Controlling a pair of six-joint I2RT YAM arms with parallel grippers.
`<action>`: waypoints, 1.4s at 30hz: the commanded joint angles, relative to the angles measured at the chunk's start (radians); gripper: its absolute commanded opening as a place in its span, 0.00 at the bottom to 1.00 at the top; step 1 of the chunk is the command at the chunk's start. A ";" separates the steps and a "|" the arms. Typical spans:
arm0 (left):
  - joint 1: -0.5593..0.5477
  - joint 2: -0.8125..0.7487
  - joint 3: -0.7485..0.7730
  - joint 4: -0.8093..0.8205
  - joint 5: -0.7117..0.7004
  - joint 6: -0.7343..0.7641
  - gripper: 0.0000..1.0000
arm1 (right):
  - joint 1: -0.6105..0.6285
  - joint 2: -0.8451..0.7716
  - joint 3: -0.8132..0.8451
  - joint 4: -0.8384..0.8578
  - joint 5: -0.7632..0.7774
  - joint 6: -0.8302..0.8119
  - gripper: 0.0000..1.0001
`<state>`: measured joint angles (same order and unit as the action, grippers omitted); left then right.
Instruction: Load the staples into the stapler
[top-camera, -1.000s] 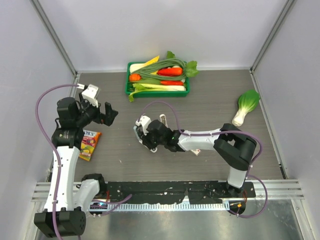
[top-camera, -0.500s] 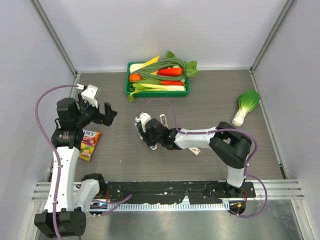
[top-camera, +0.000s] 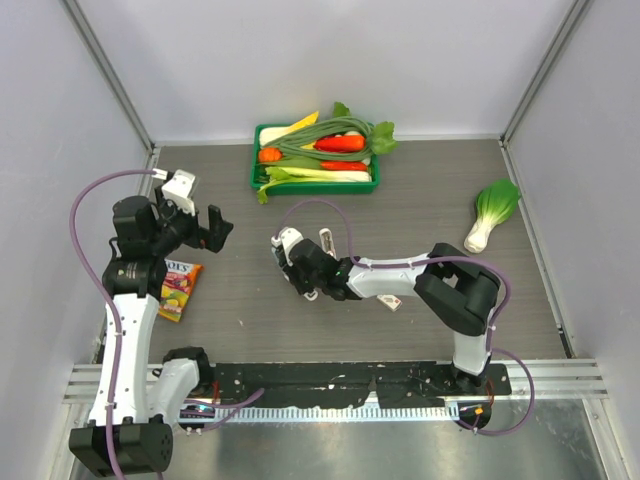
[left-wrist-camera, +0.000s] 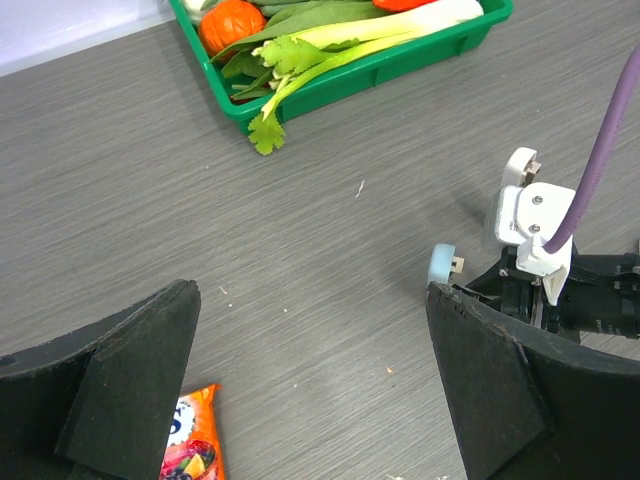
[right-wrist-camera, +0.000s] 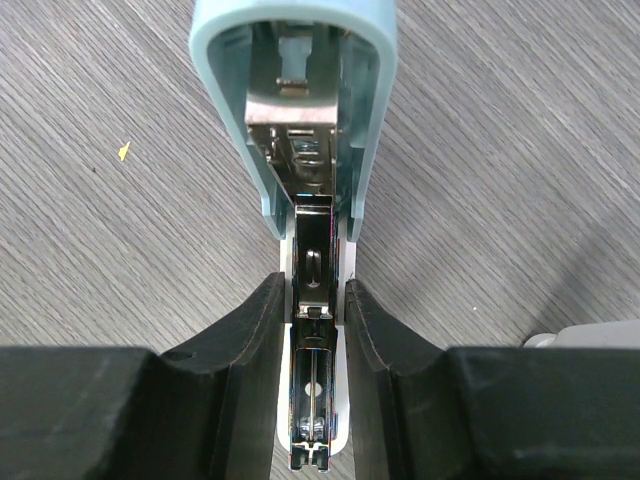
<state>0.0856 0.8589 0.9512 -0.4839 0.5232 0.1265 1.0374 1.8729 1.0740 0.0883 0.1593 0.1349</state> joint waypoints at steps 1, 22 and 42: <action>0.006 -0.018 -0.008 0.011 -0.006 0.018 1.00 | 0.010 0.006 0.049 0.034 0.023 0.000 0.01; 0.008 -0.020 -0.015 0.019 -0.008 0.019 1.00 | 0.013 0.012 0.058 0.031 0.028 -0.018 0.26; 0.009 -0.020 -0.015 0.021 -0.006 0.019 1.00 | 0.023 -0.015 0.079 -0.002 0.040 -0.047 0.57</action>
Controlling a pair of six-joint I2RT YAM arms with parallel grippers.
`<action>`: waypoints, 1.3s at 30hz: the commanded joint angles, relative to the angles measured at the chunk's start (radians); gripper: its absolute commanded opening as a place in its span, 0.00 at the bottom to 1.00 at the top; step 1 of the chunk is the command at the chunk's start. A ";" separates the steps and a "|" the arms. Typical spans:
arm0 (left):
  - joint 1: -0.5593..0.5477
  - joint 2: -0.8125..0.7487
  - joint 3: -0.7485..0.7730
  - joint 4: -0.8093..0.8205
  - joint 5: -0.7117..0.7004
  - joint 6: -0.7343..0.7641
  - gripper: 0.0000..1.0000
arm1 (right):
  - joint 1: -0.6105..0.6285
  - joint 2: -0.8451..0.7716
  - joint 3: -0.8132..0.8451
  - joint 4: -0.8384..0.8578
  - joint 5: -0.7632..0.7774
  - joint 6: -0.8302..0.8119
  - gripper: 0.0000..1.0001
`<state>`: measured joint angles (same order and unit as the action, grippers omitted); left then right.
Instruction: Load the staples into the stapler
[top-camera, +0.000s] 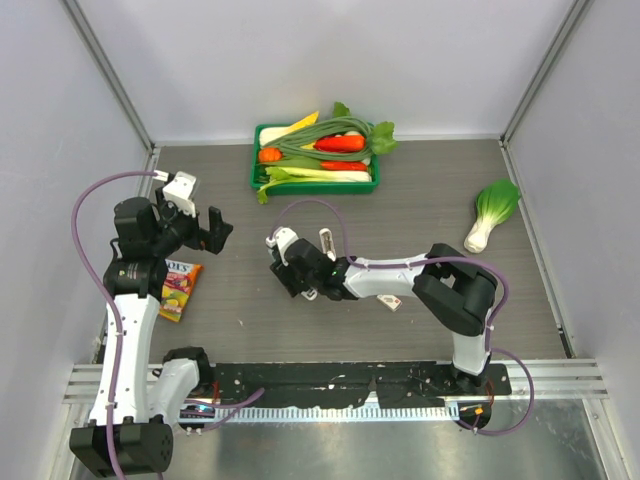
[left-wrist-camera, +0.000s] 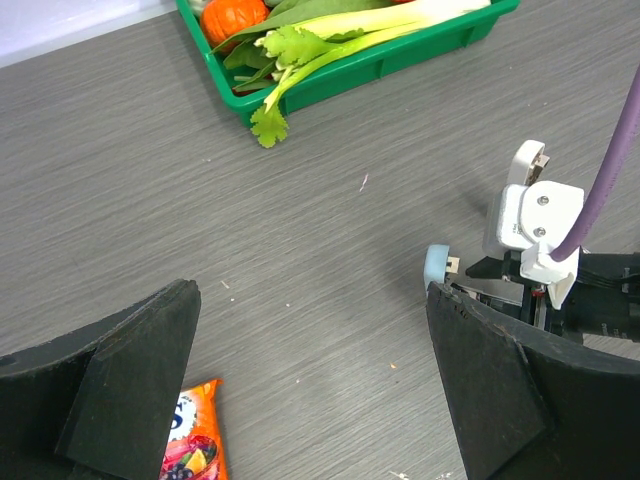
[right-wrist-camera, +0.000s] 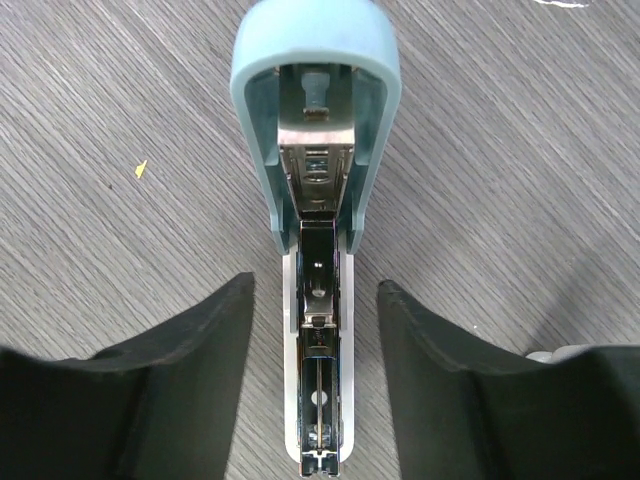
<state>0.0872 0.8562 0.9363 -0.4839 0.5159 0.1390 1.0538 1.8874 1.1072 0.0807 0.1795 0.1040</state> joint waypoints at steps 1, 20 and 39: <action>0.008 -0.017 -0.001 0.022 0.003 0.007 1.00 | 0.006 -0.034 0.051 -0.001 0.020 -0.021 0.61; 0.006 -0.023 0.012 -0.012 0.102 0.039 1.00 | -0.101 -0.488 -0.006 -0.571 -0.489 -0.498 0.70; -0.251 0.165 0.171 0.001 0.090 0.001 1.00 | -0.509 -0.602 -0.334 -0.638 -0.396 -0.546 0.72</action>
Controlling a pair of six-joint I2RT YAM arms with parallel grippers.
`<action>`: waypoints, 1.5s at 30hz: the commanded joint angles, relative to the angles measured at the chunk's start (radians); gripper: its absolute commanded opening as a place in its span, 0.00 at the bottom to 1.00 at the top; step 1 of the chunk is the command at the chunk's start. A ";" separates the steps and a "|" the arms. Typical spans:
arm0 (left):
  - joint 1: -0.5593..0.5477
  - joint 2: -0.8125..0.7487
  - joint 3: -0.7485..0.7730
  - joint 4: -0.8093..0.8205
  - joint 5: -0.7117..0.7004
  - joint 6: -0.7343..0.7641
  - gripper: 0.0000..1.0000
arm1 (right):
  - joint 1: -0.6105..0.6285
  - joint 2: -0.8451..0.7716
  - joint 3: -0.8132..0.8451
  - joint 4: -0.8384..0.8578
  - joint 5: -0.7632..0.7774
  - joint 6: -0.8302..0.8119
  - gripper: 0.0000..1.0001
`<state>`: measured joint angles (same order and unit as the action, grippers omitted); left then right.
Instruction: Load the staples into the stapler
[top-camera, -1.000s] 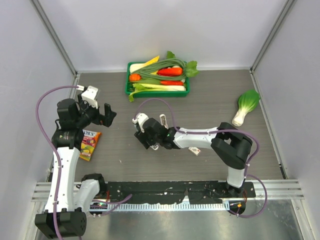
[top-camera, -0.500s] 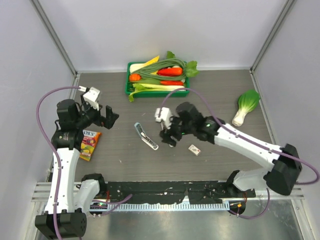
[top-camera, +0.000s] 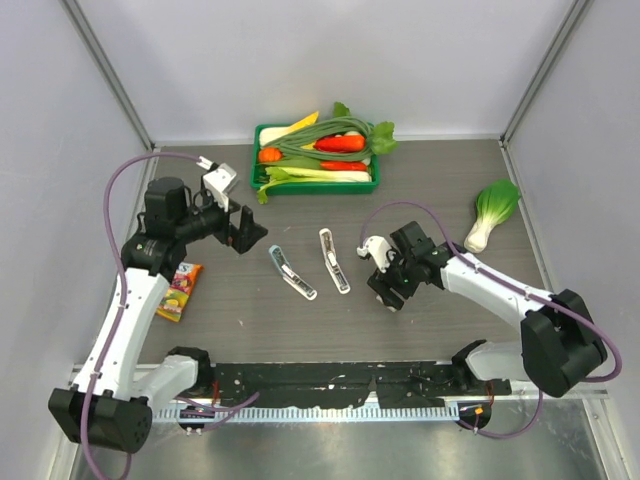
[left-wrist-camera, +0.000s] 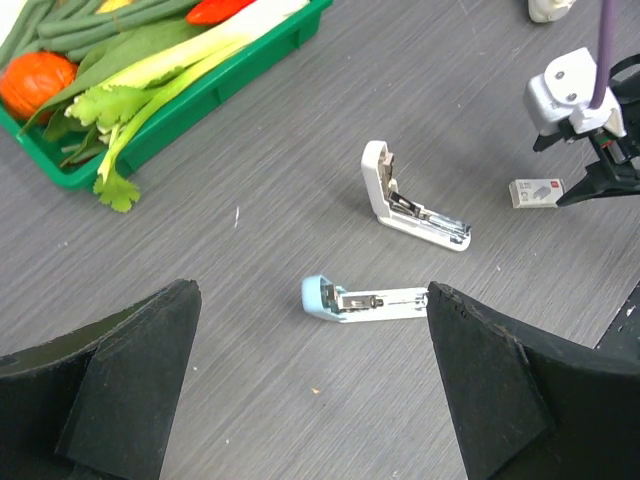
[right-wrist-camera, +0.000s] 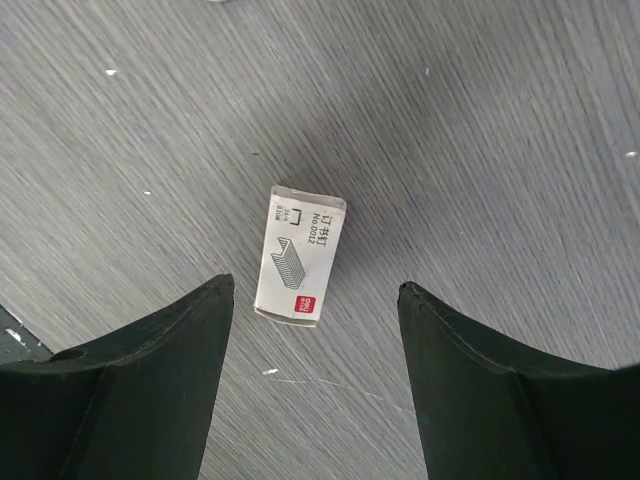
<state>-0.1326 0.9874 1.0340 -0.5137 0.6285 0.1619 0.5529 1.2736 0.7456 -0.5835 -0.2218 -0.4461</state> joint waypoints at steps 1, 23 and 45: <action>-0.038 0.043 0.080 0.029 -0.024 -0.024 1.00 | -0.008 0.012 0.026 0.031 0.013 0.006 0.72; -0.111 0.140 0.158 0.057 -0.082 -0.064 1.00 | -0.010 0.144 -0.025 0.083 0.049 0.010 0.61; -0.300 0.333 0.302 0.063 -0.156 -0.090 1.00 | -0.024 0.017 -0.031 0.086 0.049 -0.028 0.37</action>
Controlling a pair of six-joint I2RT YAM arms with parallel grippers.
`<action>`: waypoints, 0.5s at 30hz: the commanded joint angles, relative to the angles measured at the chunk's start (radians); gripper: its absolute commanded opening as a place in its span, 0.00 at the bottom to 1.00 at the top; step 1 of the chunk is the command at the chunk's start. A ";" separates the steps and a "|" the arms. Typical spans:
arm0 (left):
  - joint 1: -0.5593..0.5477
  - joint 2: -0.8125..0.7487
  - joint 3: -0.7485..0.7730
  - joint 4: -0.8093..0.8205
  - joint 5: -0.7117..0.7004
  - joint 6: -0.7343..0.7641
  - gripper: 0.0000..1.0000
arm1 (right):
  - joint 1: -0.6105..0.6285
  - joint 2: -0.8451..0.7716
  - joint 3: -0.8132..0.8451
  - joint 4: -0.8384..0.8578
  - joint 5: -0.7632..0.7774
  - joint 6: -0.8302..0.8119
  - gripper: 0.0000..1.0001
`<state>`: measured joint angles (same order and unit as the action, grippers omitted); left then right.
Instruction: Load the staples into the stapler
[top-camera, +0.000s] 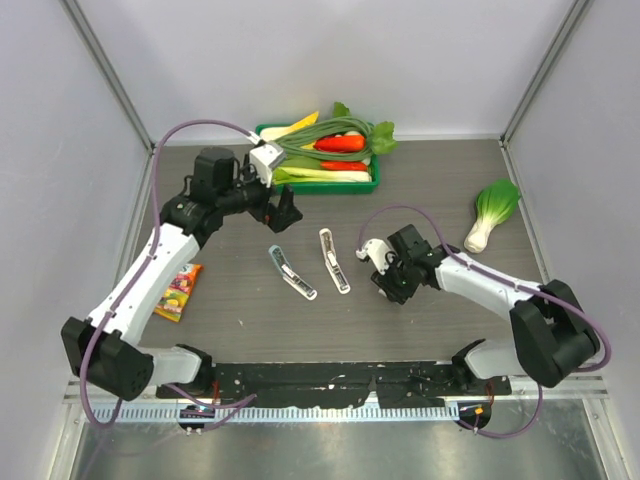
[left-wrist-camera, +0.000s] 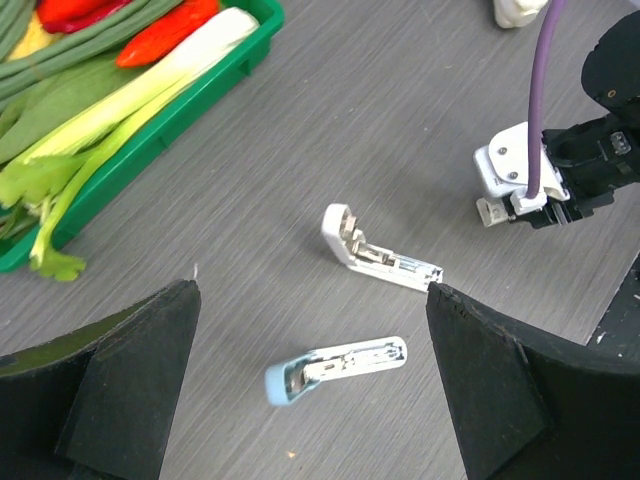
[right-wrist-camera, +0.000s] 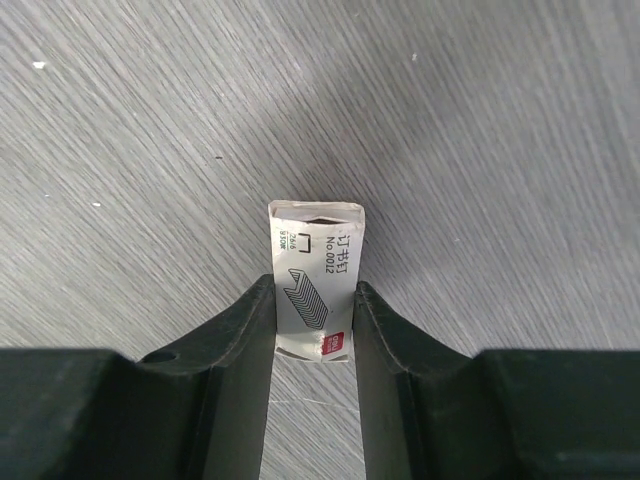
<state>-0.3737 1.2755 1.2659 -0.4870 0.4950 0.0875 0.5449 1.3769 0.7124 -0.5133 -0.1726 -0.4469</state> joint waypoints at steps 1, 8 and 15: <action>-0.077 0.057 0.081 0.036 -0.027 -0.017 1.00 | -0.029 -0.101 0.001 0.016 -0.005 -0.032 0.37; -0.211 0.231 0.222 0.053 -0.010 -0.083 1.00 | -0.153 -0.206 0.004 -0.004 -0.004 -0.093 0.38; -0.301 0.470 0.391 0.067 0.092 -0.265 1.00 | -0.341 -0.349 0.002 -0.050 -0.044 -0.165 0.38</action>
<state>-0.6384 1.6630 1.5593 -0.4603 0.5152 -0.0616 0.2745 1.1076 0.7097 -0.5400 -0.1860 -0.5507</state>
